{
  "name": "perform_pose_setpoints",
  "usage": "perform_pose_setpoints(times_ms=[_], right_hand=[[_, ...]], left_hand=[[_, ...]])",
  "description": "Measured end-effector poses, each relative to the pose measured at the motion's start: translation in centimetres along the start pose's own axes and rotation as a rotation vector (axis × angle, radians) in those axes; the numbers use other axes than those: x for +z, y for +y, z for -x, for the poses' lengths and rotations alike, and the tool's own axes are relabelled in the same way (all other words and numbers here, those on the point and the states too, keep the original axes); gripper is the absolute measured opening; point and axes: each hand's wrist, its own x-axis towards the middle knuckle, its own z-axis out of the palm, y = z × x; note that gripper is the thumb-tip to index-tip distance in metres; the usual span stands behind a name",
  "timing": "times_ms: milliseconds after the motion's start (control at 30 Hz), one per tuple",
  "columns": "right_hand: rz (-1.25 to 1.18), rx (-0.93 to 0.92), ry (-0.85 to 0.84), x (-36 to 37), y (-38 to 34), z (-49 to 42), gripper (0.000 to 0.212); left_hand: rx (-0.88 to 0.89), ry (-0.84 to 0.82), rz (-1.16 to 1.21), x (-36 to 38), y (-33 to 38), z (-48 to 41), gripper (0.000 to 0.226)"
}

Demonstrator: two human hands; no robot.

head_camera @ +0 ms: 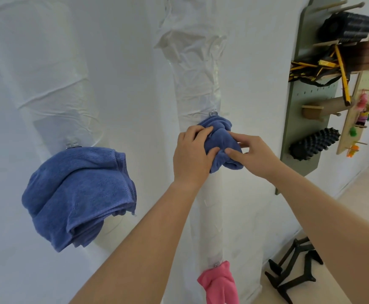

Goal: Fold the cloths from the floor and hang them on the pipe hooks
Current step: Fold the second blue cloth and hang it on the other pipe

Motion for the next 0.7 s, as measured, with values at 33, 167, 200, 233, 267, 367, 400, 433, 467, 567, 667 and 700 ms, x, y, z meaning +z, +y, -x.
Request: perform_pose_setpoints(times_ms=[33,167,200,233,267,367,400,433,467,567,667,700], right_hand=[[0.014,0.001,0.029,0.2,0.1,-0.1,0.042],[0.020,0.024,0.165,1.5,-0.2,-0.6,0.034],[0.014,0.034,0.190,1.8,-0.3,-0.6,0.032],[0.014,0.044,0.207,2.0,-0.5,-0.6,0.030],[0.022,0.049,0.214,2.2,-0.6,-0.6,0.029],[0.075,0.059,0.202,2.2,-1.2,-0.1,0.029],[0.082,0.073,0.187,2.0,-1.6,0.1,0.032],[0.092,0.094,0.164,1.7,-2.2,0.2,0.035],[0.105,0.114,0.139,1.3,-2.9,0.3,0.037],[0.195,0.143,0.102,0.4,-4.5,0.5,0.033],[0.289,0.169,0.111,0.0,-5.4,0.8,0.029],[0.329,0.170,0.117,0.0,-6.0,1.2,0.025]], left_hand=[[-0.008,0.016,0.013,0.2,0.0,0.0,0.045],[-0.024,0.052,0.018,0.6,0.0,-0.6,0.038],[-0.023,0.045,0.010,0.5,0.1,-0.7,0.037],[-0.024,0.030,0.004,0.4,0.1,-0.9,0.036],[-0.031,0.011,0.005,0.1,0.3,-1.0,0.036],[-0.070,-0.067,0.019,-0.8,0.9,-1.0,0.038],[-0.078,-0.097,0.009,-1.1,1.1,-0.9,0.040],[-0.081,-0.129,-0.008,-1.4,1.4,-0.8,0.041],[-0.076,-0.159,-0.028,-1.8,1.6,-0.7,0.042],[-0.056,-0.211,-0.073,-3.0,2.0,-0.3,0.042],[-0.064,-0.248,-0.110,-4.3,2.2,0.0,0.047],[-0.072,-0.261,-0.112,-4.7,2.3,0.0,0.048]])
